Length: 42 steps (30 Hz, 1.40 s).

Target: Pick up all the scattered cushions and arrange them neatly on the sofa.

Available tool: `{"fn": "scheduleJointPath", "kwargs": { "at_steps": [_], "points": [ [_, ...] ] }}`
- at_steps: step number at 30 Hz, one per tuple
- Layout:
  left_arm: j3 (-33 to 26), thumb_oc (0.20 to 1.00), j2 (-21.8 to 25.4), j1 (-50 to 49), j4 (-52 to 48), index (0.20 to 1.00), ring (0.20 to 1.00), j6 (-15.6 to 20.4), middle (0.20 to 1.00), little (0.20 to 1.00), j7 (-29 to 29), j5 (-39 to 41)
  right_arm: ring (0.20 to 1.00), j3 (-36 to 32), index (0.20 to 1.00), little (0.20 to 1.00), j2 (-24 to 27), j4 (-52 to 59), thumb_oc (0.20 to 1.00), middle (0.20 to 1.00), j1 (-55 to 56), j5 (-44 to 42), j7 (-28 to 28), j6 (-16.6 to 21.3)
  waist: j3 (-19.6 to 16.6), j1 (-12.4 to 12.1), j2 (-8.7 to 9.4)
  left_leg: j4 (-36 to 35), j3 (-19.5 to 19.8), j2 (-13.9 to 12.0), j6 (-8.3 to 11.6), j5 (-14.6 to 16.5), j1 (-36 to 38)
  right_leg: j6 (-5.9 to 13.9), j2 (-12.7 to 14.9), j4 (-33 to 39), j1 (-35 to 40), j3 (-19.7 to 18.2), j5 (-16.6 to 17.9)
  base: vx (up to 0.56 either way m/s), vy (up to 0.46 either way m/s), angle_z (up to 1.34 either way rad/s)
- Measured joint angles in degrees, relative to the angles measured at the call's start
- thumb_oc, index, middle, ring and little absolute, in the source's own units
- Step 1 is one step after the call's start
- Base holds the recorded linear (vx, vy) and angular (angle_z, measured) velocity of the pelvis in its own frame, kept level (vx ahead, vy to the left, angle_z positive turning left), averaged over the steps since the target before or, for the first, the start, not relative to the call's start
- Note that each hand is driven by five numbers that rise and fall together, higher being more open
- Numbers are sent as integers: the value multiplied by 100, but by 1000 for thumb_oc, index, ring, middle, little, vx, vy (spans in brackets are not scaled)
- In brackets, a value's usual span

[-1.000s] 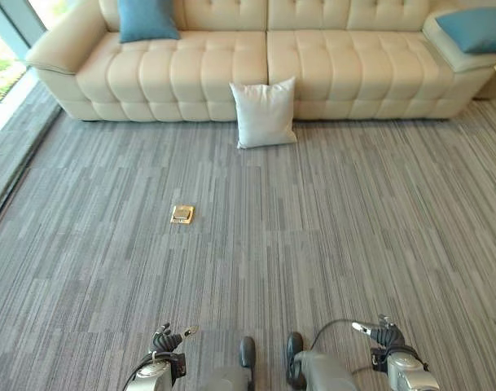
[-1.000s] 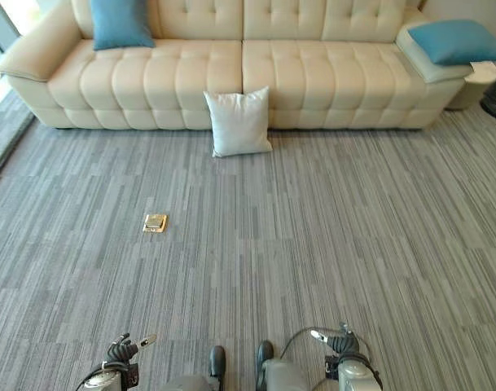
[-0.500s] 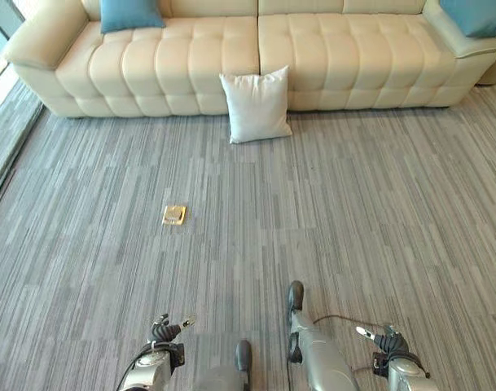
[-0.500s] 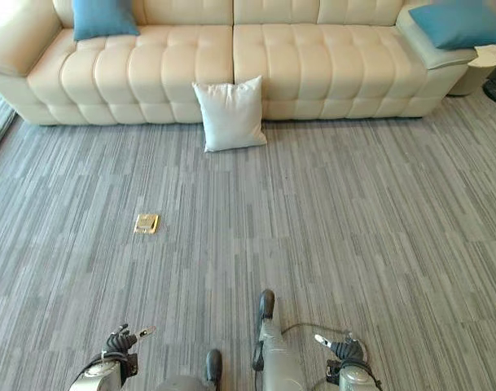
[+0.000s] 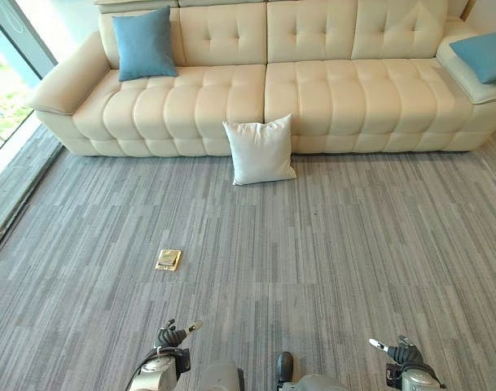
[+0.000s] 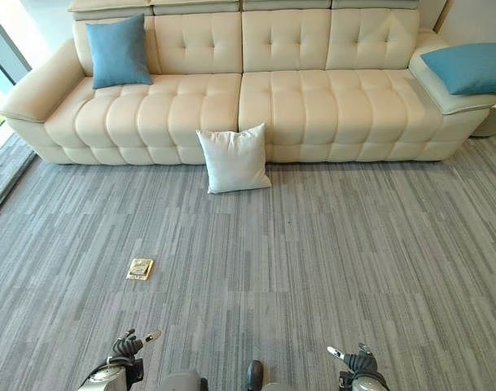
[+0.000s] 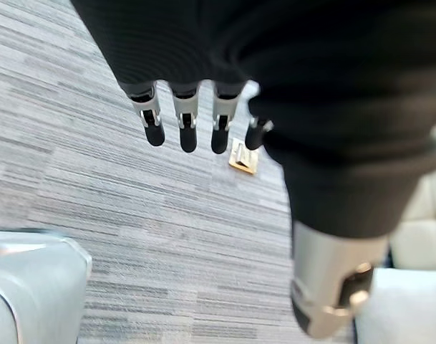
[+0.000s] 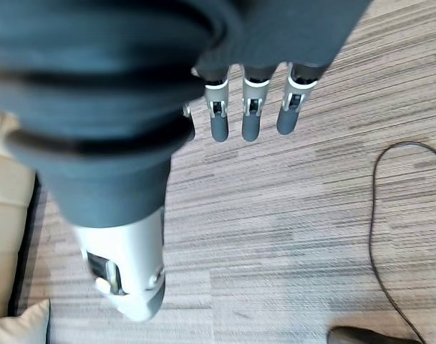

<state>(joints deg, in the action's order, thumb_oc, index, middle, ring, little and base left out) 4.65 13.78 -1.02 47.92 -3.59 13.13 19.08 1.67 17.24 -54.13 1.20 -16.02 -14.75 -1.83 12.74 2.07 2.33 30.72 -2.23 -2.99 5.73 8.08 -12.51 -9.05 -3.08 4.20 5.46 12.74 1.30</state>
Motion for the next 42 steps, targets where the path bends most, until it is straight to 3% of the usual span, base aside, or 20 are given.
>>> {"fn": "scheduleJointPath", "kwargs": {
  "at_steps": [1,2,3,5,10,12,13,14,16,19,21,23,25,28,29,33,36,38,40,42],
  "points": [
    [-1,1000,14,-9,3,1000,1000,-4,1000,1000,-1,-1,1000,12,1000,1000,-12,-6,1000,1000,-22,2,1,-2,52,-23,52,-254,-11,39,-36,-18,-68,20,28,43,69,-10,-16,301,29,-7],
    [2,1000,42,-41,7,1000,1000,-17,1000,1000,-5,-1,1000,76,1000,1000,-19,26,1000,1000,-48,12,-4,-7,141,1,105,-1644,32,194,-125,-197,-11,124,77,45,109,25,-80,329,38,0],
    [5,1000,44,-50,8,1000,1000,-23,1000,1000,-6,-3,1000,116,1000,1000,-7,26,1000,1000,-61,21,-6,-14,197,4,95,-2163,96,195,-161,-401,-34,195,79,47,166,39,-123,444,64,10],
    [13,1000,31,-69,19,1000,1000,-64,1000,1000,-6,-11,1000,227,1000,1000,1,48,1000,1000,-11,30,-7,-100,249,50,4,-3518,199,237,-49,-981,70,493,54,58,308,165,-340,336,85,39],
    [17,1000,34,-187,70,1000,1000,-98,1000,1000,-3,-50,1000,214,1000,1000,89,80,1000,1000,-157,142,-7,-123,290,-3,-243,-3571,327,240,-57,-1231,-125,564,39,85,584,61,-596,487,196,-4],
    [-46,1000,57,-314,153,1000,1000,-92,1000,1000,0,-50,1000,216,1000,1000,64,79,1000,1000,-197,153,12,-142,271,-102,-254,-3601,400,323,-215,-1461,108,645,157,81,780,-252,-788,569,269,-68],
    [-45,1000,67,-408,309,1000,1000,-119,1000,1000,16,-49,1000,240,1000,1000,24,169,1000,1000,-146,248,54,-136,166,-265,-159,-3565,273,538,-443,-1659,324,900,396,23,884,-539,-868,521,246,-85],
    [-39,1000,81,-444,342,1000,1000,-124,1000,1000,20,-50,1000,270,1000,1000,11,201,1000,1000,-140,263,60,-123,154,-252,-113,-3565,200,618,-476,-1679,388,1072,513,-80,894,-571,-916,606,305,-73],
    [-20,1000,122,-377,318,1000,1000,-124,1000,1000,21,-53,1000,287,1000,1000,-51,320,1000,1000,-91,267,105,-117,130,-212,-96,-3564,130,774,-755,-1728,581,1249,709,-709,764,-674,-1033,423,231,-16],
    [-17,1000,270,-266,339,1000,1000,-103,1000,1000,20,-54,1000,480,1000,1000,-246,334,1000,1000,-46,371,168,-125,-68,-227,-27,-3562,90,824,-1188,-1511,839,1563,846,-3200,-358,-942,-1361,259,241,-17],
    [39,1000,361,-188,345,1000,1000,-105,1000,1000,23,-52,1000,502,1000,1000,-311,343,1000,1000,-46,382,168,-144,-60,-232,96,-3561,-29,1048,-1414,-1379,1156,1617,1219,-5164,-1236,-956,-1212,211,182,-8],
    [308,1000,377,-110,335,1000,1000,-118,1000,1000,28,-54,1000,485,1000,1000,-289,340,1000,1000,-35,461,158,-156,-63,-163,64,-3560,69,1185,-1475,-1202,1524,1539,1354,-5672,-1607,-918,-1226,262,114,8],
    [391,1000,371,-38,253,1000,1000,-111,1000,1000,31,-57,1000,491,1000,1000,-280,343,1000,1000,-76,485,162,-222,12,-96,-80,-3559,97,1142,-1509,-1195,1687,1402,1253,-5377,-1943,-938,-1400,262,38,22],
    [379,1000,353,55,271,1000,1000,-108,1000,1000,39,-56,1000,454,1000,1000,-279,367,1000,1000,-158,482,161,-228,110,-110,-220,-3559,-11,1036,-1442,-990,1793,1363,1157,-4113,-2265,-624,-1378,353,-71,-29],
    [213,1000,289,-29,309,1000,1000,-116,1000,1000,41,-57,1000,446,1000,1000,-290,329,1000,1000,-241,481,155,-231,131,-148,-302,-3560,-189,915,-1191,-770,1923,1533,894,-2082,-2244,-334,-991,367,-107,-49],
    [-39,1000,257,7,445,1000,1000,-109,1000,1000,45,-67,1000,394,1000,1000,-294,224,1000,1000,-84,476,123,-251,65,-92,-112,-3560,-214,969,-1151,-431,2304,1660,578,94,-2167,-507,145,480,-157,-13],
    [-19,1000,186,-74,369,1000,1000,-91,1000,1000,21,-227,1000,261,1000,1000,-271,165,1000,1000,127,480,120,-286,-14,64,-134,-3561,21,866,-991,3,2793,1484,552,-253,-1846,-410,297,715,-254,22],
    [25,1000,77,-224,405,1000,1000,-85,1000,1000,6,-226,1000,225,1000,1000,-247,23,1000,1000,201,480,128,-327,-212,55,-315,-3444,26,590,-751,191,3073,1236,379,-244,-1507,-222,560,533,-255,22],
    [27,1000,-30,-129,539,1000,1000,-80,1000,1000,-6,-223,1000,221,1000,1000,-203,-68,1000,1000,150,479,130,-326,-258,79,-311,-2641,29,510,-577,267,2927,1065,347,-211,-1221,-169,739,424,-234,25],
    [24,1000,-167,-116,720,1000,1000,-68,1000,1000,-14,-222,1000,233,1000,1000,-81,-76,1000,1000,132,477,129,-306,-356,54,-389,-1745,8,406,-406,315,2712,522,246,-72,-879,-145,754,495,-314,10]
  ]
}}
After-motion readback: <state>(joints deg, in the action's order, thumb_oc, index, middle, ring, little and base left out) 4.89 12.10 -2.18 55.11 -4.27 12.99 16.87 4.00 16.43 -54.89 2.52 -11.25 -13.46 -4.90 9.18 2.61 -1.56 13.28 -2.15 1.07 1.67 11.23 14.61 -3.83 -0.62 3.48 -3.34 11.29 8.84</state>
